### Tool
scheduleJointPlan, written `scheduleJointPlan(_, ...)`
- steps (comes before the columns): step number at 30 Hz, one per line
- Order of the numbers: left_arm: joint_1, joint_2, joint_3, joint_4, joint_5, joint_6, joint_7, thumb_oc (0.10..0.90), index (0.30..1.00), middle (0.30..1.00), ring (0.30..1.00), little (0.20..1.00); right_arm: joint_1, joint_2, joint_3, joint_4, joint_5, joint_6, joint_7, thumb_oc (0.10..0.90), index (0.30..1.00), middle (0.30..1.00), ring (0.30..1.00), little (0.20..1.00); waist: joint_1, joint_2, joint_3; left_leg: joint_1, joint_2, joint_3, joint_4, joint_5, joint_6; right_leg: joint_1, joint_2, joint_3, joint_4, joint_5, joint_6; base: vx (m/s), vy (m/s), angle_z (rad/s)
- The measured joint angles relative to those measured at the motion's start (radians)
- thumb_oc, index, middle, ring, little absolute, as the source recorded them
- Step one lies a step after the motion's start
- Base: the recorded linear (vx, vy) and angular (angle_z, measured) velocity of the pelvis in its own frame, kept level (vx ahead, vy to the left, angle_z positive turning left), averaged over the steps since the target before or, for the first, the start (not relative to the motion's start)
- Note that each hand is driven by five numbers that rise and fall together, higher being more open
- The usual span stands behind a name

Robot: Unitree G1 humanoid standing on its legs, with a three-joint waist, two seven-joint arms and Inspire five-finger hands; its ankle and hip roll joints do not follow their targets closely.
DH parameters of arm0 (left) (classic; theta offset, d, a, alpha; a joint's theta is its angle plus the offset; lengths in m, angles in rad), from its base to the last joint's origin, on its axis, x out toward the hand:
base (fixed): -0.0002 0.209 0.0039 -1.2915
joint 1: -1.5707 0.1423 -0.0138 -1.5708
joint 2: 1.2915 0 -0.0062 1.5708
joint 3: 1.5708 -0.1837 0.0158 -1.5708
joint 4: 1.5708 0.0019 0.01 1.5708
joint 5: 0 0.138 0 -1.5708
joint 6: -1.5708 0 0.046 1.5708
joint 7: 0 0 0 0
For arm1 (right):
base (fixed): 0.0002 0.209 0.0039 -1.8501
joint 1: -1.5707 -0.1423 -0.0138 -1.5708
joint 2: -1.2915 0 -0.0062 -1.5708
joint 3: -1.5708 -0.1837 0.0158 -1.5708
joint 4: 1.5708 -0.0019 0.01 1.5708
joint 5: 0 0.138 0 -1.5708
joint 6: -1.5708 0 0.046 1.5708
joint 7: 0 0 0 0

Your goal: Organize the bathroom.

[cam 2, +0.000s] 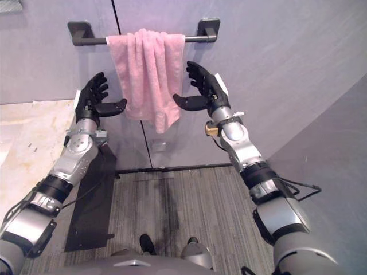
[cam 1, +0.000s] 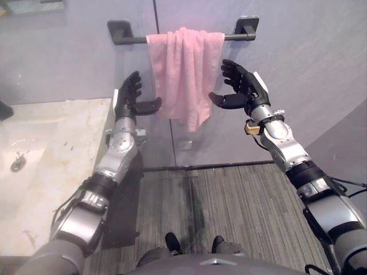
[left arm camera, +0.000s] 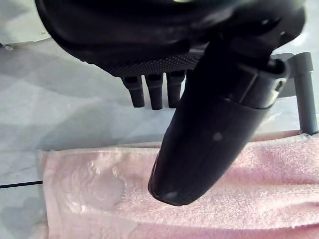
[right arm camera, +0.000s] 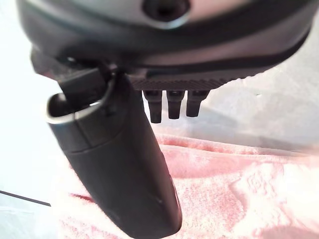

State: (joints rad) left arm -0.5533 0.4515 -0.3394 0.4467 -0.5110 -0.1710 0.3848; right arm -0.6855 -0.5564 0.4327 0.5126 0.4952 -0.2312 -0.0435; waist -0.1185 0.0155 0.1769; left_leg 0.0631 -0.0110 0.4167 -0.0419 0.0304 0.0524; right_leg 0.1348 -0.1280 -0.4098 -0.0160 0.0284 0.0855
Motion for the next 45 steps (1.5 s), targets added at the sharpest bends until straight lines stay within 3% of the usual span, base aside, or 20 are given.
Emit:
scheduleJointPlan(1, -0.001, 0.0, 0.0, 0.0, 0.0, 0.0, -0.003, 0.8, 0.9, 0.9, 0.9, 0.9, 0.0, 0.0, 0.0, 0.0, 0.0, 0.0, 0.0, 0.8, 0.9, 0.9, 0.9, 0.9, 0.0, 0.0, 0.0, 0.0, 0.0, 0.0, 0.0, 0.0, 0.0, -0.001, -0.001, 0.0, 0.001, 0.0, 0.0, 0.0, 0.0, 0.0)
scheduleJointPlan(4, -0.002, 0.0, 0.0, 0.0, 0.0, 0.0, -0.015, 0.77, 0.855, 0.855, 0.855, 0.855, 0.0, 0.0, 0.0, 0.0, 0.0, 0.0, 0.0, 0.731, 0.796, 0.796, 0.796, 0.796, 0.0, 0.0, 0.0, -0.001, -0.003, 0.0, -0.001, 0.001, 0.002, -0.006, -0.005, 0.0, 0.009, -0.003, 0.003, 0.0, 0.0, 0.0)
scheduleJointPlan(7, -0.018, 0.001, -0.008, 0.0, 0.001, 0.0, -0.029, 0.703, 0.754, 0.754, 0.754, 0.754, 0.0, 0.0, 0.0, 0.0, 0.0, 0.0, 0.0, 0.668, 0.702, 0.702, 0.702, 0.702, -0.008, 0.0, 0.0, -0.001, -0.007, -0.003, -0.003, 0.002, 0.003, -0.012, -0.011, 0.001, 0.024, -0.008, 0.006, 0.01, 0.004, 0.03)
scheduleJointPlan(8, -0.034, 0.001, -0.014, 0.0, 0.001, 0.0, -0.035, 0.596, 0.594, 0.594, 0.594, 0.594, 0.0, 0.0, 0.0, 0.0, 0.0, 0.0, 0.0, 0.599, 0.599, 0.599, 0.599, 0.599, -0.015, 0.0, 0.0, -0.001, -0.009, -0.006, -0.005, 0.003, 0.004, -0.012, -0.013, 0.0, 0.026, -0.009, 0.007, 0.02, 0.004, 0.05)
scheduleJointPlan(11, -0.074, 0.001, -0.025, 0.0, 0.002, 0.0, -0.046, 0.529, 0.493, 0.493, 0.493, 0.493, 0.0, 0.001, 0.0, 0.0, 0.0, 0.0, 0.0, 0.571, 0.556, 0.556, 0.556, 0.556, -0.026, 0.0, 0.0, 0.003, -0.012, -0.007, -0.013, 0.005, 0.008, -0.013, -0.015, 0.001, 0.03, -0.01, 0.009, 0.01, 0.001, 0.01)
scheduleJointPlan(12, -0.082, 0.001, -0.029, 0.0, 0.003, 0.0, -0.047, 0.529, 0.493, 0.493, 0.493, 0.493, 0.0, 0.001, 0.0, 0.0, 0.0, 0.0, 0.0, 0.571, 0.556, 0.556, 0.556, 0.556, -0.027, 0.0, 0.0, 0.004, -0.012, -0.006, -0.013, 0.005, 0.008, -0.013, -0.015, 0.002, 0.03, -0.01, 0.009, 0.02, 0.009, -0.03)
scheduleJointPlan(13, -0.094, 0.001, -0.035, 0.001, 0.003, -0.001, -0.048, 0.428, 0.342, 0.342, 0.342, 0.342, 0.0, 0.001, 0.0, 0.0, 0.0, 0.0, 0.0, 0.552, 0.528, 0.528, 0.528, 0.528, -0.032, 0.0, 0.0, 0.005, -0.012, -0.005, -0.013, 0.005, 0.008, -0.013, -0.016, 0.003, 0.031, -0.01, 0.009, 0.0, 0.0, 0.0)
scheduleJointPlan(15, -0.104, 0.001, -0.039, 0.003, 0.003, -0.001, -0.048, 0.45, 0.375, 0.375, 0.375, 0.375, 0.0, 0.001, 0.001, 0.0, 0.0, 0.0, 0.0, 0.532, 0.498, 0.498, 0.498, 0.498, -0.038, 0.001, 0.0, 0.006, -0.012, -0.005, -0.013, 0.005, 0.008, -0.012, -0.015, 0.003, 0.031, -0.011, 0.01, 0.0, 0.0, 0.0)
scheduleJointPlan(21, -0.118, 0.001, -0.039, 0.028, 0.007, -0.002, -0.036, 0.475, 0.413, 0.413, 0.413, 0.413, 0.0, 0.001, 0.009, 0.0, -0.001, 0.0, 0.0, 0.543, 0.514, 0.514, 0.514, 0.514, -0.056, 0.003, 0.002, 0.011, -0.012, 0.001, -0.015, 0.005, 0.008, -0.012, -0.015, 0.008, 0.033, -0.011, 0.01, 0.01, 0.003, -0.02)
scheduleJointPlan(22, -0.118, 0.001, -0.039, 0.028, 0.007, -0.002, -0.034, 0.474, 0.411, 0.411, 0.411, 0.411, 0.0, 0.001, 0.009, 0.0, 0.0, 0.0, 0.0, 0.525, 0.488, 0.488, 0.488, 0.488, -0.057, 0.003, 0.002, 0.011, -0.011, 0.001, -0.015, 0.005, 0.008, -0.012, -0.015, 0.008, 0.034, -0.011, 0.01, 0.0, 0.0, 0.0)
scheduleJointPlan(23, -0.118, 0.001, -0.039, 0.028, 0.007, -0.002, -0.031, 0.475, 0.413, 0.413, 0.413, 0.413, 0.0, 0.001, 0.009, 0.0, -0.001, 0.0, 0.0, 0.474, 0.411, 0.411, 0.411, 0.411, -0.057, 0.004, 0.002, 0.012, -0.011, 0.001, -0.015, 0.005, 0.008, -0.012, -0.015, 0.008, 0.034, -0.012, 0.01, 0.0, 0.0, 0.0)
scheduleJointPlan(24, -0.118, 0.001, -0.039, 0.028, 0.007, -0.002, -0.025, 0.48, 0.42, 0.42, 0.42, 0.42, 0.0, 0.001, 0.009, 0.0, -0.001, 0.0, 0.0, 0.5, 0.451, 0.451, 0.451, 0.451, -0.059, 0.004, 0.002, 0.012, -0.011, 0.001, -0.015, 0.005, 0.008, -0.012, -0.016, 0.009, 0.035, -0.012, 0.01, 0.0, 0.0, 0.0)
scheduleJointPlan(25, -0.118, 0.002, -0.039, 0.028, 0.007, -0.002, -0.02, 0.486, 0.429, 0.429, 0.429, 0.429, 0.0, 0.001, 0.009, 0.0, -0.001, 0.0, 0.0, 0.576, 0.564, 0.564, 0.564, 0.564, -0.061, 0.004, 0.002, 0.012, -0.011, 0.001, -0.015, 0.005, 0.008, -0.012, -0.016, 0.009, 0.036, -0.012, 0.01, 0.0, 0.0, 0.0)
scheduleJointPlan(26, -0.118, 0.002, -0.039, 0.028, 0.007, -0.002, -0.014, 0.488, 0.432, 0.432, 0.432, 0.432, 0.0, 0.001, 0.009, 0.0, -0.001, 0.0, 0.0, 0.8, 0.9, 0.9, 0.9, 0.9, -0.061, 0.004, 0.002, 0.012, -0.011, 0.001, -0.015, 0.005, 0.008, -0.012, -0.016, 0.009, 0.036, -0.012, 0.01, 0.0, 0.0, 0.0)
scheduleJointPlan(29, -0.118, 0.002, -0.039, 0.028, 0.007, -0.002, -0.005, 0.472, 0.408, 0.408, 0.408, 0.408, 0.0, 0.001, 0.009, 0.0, -0.001, 0.0, -0.001, 0.8, 0.9, 0.9, 0.9, 0.9, -0.063, 0.004, 0.002, 0.013, -0.011, 0.0, -0.015, 0.005, 0.008, -0.012, -0.017, 0.009, 0.039, -0.013, 0.011, 0.0, 0.0, 0.0)
scheduleJointPlan(31, -0.118, 0.002, -0.039, 0.028, 0.007, -0.002, -0.004, 0.402, 0.302, 0.302, 0.302, 0.302, 0.0, 0.001, 0.009, 0.0, -0.003, 0.0, -0.001, 0.8, 0.9, 0.9, 0.9, 0.9, -0.066, 0.005, 0.003, 0.016, -0.012, -0.001, -0.015, 0.005, 0.008, -0.014, -0.02, 0.008, 0.052, -0.019, 0.011, 0.01, 0.001, 0.02)
scheduleJointPlan(45, -0.118, 0.003, -0.039, 0.028, 0.011, -0.003, 0.032, 0.4, 0.3, 0.3, 0.3, 0.3, 0.0, 0.0, 0.009, 0.0, -0.017, 0.008, -0.01, 0.8, 0.9, 0.9, 0.9, 0.9, -0.06, 0.01, 0.003, 0.019, -0.01, -0.021, -0.013, 0.005, 0.009, -0.029, -0.029, 0.0, 0.111, -0.05, 0.009, 0.01, -0.001, 0.02)
